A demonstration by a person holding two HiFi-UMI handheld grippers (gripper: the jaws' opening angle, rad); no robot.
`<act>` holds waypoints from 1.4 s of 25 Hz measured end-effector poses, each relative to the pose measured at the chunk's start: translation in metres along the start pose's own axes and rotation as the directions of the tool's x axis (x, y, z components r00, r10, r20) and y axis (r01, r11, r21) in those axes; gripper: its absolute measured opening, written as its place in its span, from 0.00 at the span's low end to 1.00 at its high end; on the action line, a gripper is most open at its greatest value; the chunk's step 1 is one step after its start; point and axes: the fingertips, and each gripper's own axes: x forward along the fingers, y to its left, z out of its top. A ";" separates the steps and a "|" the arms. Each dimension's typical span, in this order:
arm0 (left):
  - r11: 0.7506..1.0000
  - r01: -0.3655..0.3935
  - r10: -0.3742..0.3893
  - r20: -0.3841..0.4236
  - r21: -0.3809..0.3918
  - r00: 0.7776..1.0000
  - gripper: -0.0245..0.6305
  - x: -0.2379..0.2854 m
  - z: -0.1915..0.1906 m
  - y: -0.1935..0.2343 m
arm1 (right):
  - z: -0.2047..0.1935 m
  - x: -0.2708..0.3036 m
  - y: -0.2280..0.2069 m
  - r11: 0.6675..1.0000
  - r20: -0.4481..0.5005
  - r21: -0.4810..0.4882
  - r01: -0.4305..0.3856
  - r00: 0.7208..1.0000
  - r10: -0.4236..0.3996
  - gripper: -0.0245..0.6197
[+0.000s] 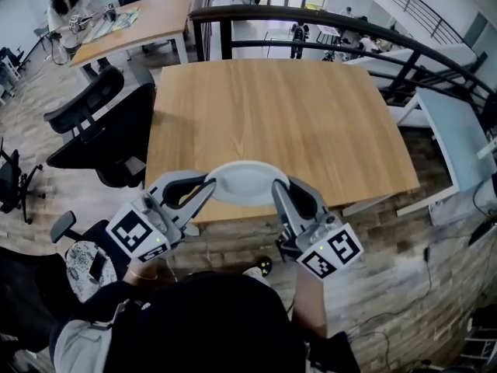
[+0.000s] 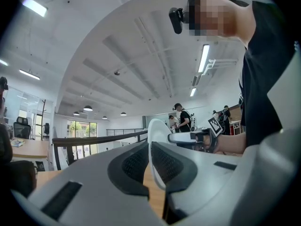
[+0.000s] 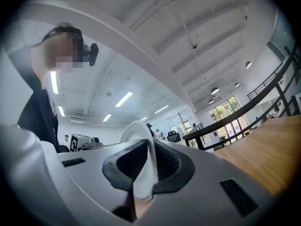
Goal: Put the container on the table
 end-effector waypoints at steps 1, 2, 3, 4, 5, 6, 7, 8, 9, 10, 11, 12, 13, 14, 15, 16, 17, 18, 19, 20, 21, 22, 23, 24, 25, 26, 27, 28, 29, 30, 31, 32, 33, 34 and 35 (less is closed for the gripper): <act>1.000 -0.008 0.008 0.000 -0.001 1.000 0.09 0.008 -0.001 0.001 | 0.002 -0.001 -0.008 1.000 -0.003 0.001 -0.004 1.000 0.004 0.08; 1.000 -0.012 0.012 0.000 -0.003 1.000 0.09 0.016 -0.001 0.001 | 0.004 -0.003 -0.016 1.000 -0.007 0.001 -0.007 1.000 0.007 0.08; 1.000 -0.015 0.015 0.000 -0.005 1.000 0.09 0.025 -0.002 0.001 | 0.007 -0.005 -0.024 1.000 -0.011 0.001 -0.010 1.000 0.010 0.08; 1.000 -0.017 0.017 0.000 -0.004 1.000 0.09 0.034 -0.002 0.000 | 0.010 -0.008 -0.032 1.000 -0.013 0.001 -0.011 1.000 0.011 0.08; 1.000 -0.018 0.018 0.001 -0.002 1.000 0.09 0.043 -0.001 -0.001 | 0.013 -0.011 -0.040 1.000 -0.014 -0.001 -0.012 1.000 0.012 0.08; 1.000 -0.018 0.018 0.002 0.001 1.000 0.09 0.052 -0.001 -0.002 | 0.016 -0.015 -0.048 1.000 -0.014 -0.002 -0.013 1.000 0.013 0.08; 1.000 -0.019 0.019 0.003 0.003 1.000 0.09 0.061 -0.001 -0.004 | 0.020 -0.018 -0.055 1.000 -0.013 -0.004 -0.012 1.000 0.012 0.08; 1.000 -0.018 0.018 0.003 0.005 1.000 0.09 0.070 -0.001 -0.006 | 0.023 -0.022 -0.063 1.000 -0.011 -0.005 -0.010 1.000 0.010 0.08; 1.000 -0.017 0.017 0.002 0.006 1.000 0.09 0.078 -0.001 -0.007 | 0.026 -0.026 -0.070 1.000 -0.009 -0.005 -0.008 1.000 0.008 0.08; 1.000 -0.016 0.016 0.000 0.007 1.000 0.09 0.087 -0.002 -0.009 | 0.028 -0.030 -0.077 1.000 -0.008 -0.004 -0.005 1.000 0.005 0.08; 1.000 -0.015 0.015 -0.003 0.008 1.000 0.09 0.096 -0.002 -0.011 | 0.030 -0.034 -0.085 1.000 -0.007 -0.003 -0.003 1.000 0.003 0.08; 1.000 -0.017 0.017 -0.005 0.010 1.000 0.09 0.105 -0.003 -0.012 | 0.032 -0.038 -0.093 1.000 -0.009 -0.004 -0.003 1.000 0.003 0.08; 1.000 -0.022 0.022 -0.007 0.011 1.000 0.09 0.113 -0.004 -0.014 | 0.034 -0.042 -0.100 1.000 -0.011 -0.008 -0.004 1.000 0.004 0.08; 1.000 -0.028 0.028 -0.008 0.011 1.000 0.09 0.120 -0.005 -0.017 | 0.036 -0.046 -0.106 1.000 -0.014 -0.017 -0.008 1.000 0.008 0.08; 0.999 -0.035 0.035 -0.008 0.012 0.999 0.09 0.126 -0.005 -0.019 | 0.038 -0.049 -0.111 1.000 -0.017 -0.025 -0.013 1.000 0.013 0.08; 0.999 -0.042 0.042 -0.009 0.012 0.999 0.09 0.130 -0.005 -0.021 | 0.040 -0.052 -0.114 0.999 -0.018 -0.030 -0.020 1.000 0.020 0.08; 0.999 -0.051 0.051 -0.011 0.012 0.999 0.09 0.134 -0.005 -0.023 | 0.041 -0.054 -0.118 0.999 -0.019 -0.029 -0.029 0.999 0.028 0.08; 0.998 -0.062 0.062 -0.014 0.014 0.998 0.09 0.136 -0.006 -0.024 | 0.041 -0.055 -0.121 0.999 -0.020 -0.025 -0.039 0.999 0.039 0.08; 0.997 -0.075 0.075 -0.017 0.016 0.997 0.09 0.138 -0.006 -0.025 | 0.041 -0.055 -0.124 0.999 -0.022 -0.019 -0.049 0.999 0.049 0.08; 0.996 -0.088 0.088 -0.022 0.018 0.996 0.09 0.140 -0.007 -0.025 | 0.040 -0.054 -0.128 0.998 -0.025 -0.013 -0.059 0.998 0.058 0.08; 0.995 -0.101 0.101 -0.027 0.019 0.995 0.09 0.141 -0.009 -0.024 | 0.038 -0.053 -0.131 0.998 -0.029 -0.005 -0.067 0.997 0.067 0.08; 0.994 -0.112 0.113 -0.035 0.018 0.993 0.09 0.142 -0.012 -0.023 | 0.035 -0.050 -0.134 0.997 -0.034 0.004 -0.074 0.997 0.074 0.08; 0.992 -0.122 0.123 -0.044 0.014 0.991 0.09 0.142 -0.016 -0.021 | 0.031 -0.048 -0.136 0.997 -0.038 0.016 -0.081 0.996 0.081 0.08; 0.991 -0.131 0.132 -0.053 0.008 0.990 0.09 0.141 -0.019 -0.019 | 0.027 -0.046 -0.137 0.996 -0.042 0.028 -0.086 0.995 0.087 0.08; 0.990 -0.139 0.139 -0.061 0.003 0.988 0.09 0.140 -0.023 -0.017 | 0.022 -0.044 -0.138 0.995 -0.045 0.038 -0.090 0.995 0.092 0.08; 0.990 -0.144 0.144 -0.066 0.000 0.987 0.09 0.139 -0.025 -0.016 | 0.019 -0.043 -0.139 0.995 -0.048 0.046 -0.092 0.994 0.094 0.08; 0.989 -0.147 0.147 -0.069 -0.001 0.987 0.09 0.140 -0.027 -0.014 | 0.017 -0.042 -0.141 0.995 -0.049 0.050 -0.091 0.994 0.094 0.08; 0.989 -0.148 0.148 -0.071 0.000 0.986 0.09 0.141 -0.029 -0.012 | 0.016 -0.040 -0.143 0.995 -0.050 0.052 -0.089 0.995 0.091 0.08; 0.989 -0.148 0.147 -0.072 0.000 0.986 0.09 0.143 -0.030 -0.011 | 0.015 -0.040 -0.145 0.995 -0.050 0.053 -0.085 0.995 0.087 0.08; 0.989 -0.145 0.145 -0.072 -0.003 0.987 0.09 0.144 -0.031 -0.009 | 0.015 -0.039 -0.147 0.995 -0.051 0.052 -0.079 0.995 0.082 0.08; 0.990 -0.141 0.140 -0.071 -0.009 0.988 0.09 0.147 -0.033 -0.008 | 0.015 -0.039 -0.149 0.996 -0.053 0.052 -0.072 0.996 0.074 0.08; 0.991 -0.133 0.132 -0.070 -0.014 0.989 0.09 0.150 -0.034 -0.006 | 0.015 -0.040 -0.152 0.997 -0.055 0.051 -0.062 0.996 0.065 0.08; 0.992 -0.123 0.122 -0.069 -0.018 0.990 0.09 0.154 -0.036 -0.005 | 0.015 -0.041 -0.155 0.997 -0.057 0.051 -0.051 0.997 0.054 0.08; 0.994 -0.111 0.110 -0.068 -0.020 0.992 0.09 0.159 -0.038 -0.004 | 0.016 -0.042 -0.160 0.998 -0.058 0.051 -0.038 0.997 0.041 0.08; 0.995 -0.098 0.096 -0.067 -0.019 0.993 0.09 0.166 -0.039 -0.004 | 0.016 -0.044 -0.166 0.999 -0.060 0.049 -0.023 0.998 0.025 0.08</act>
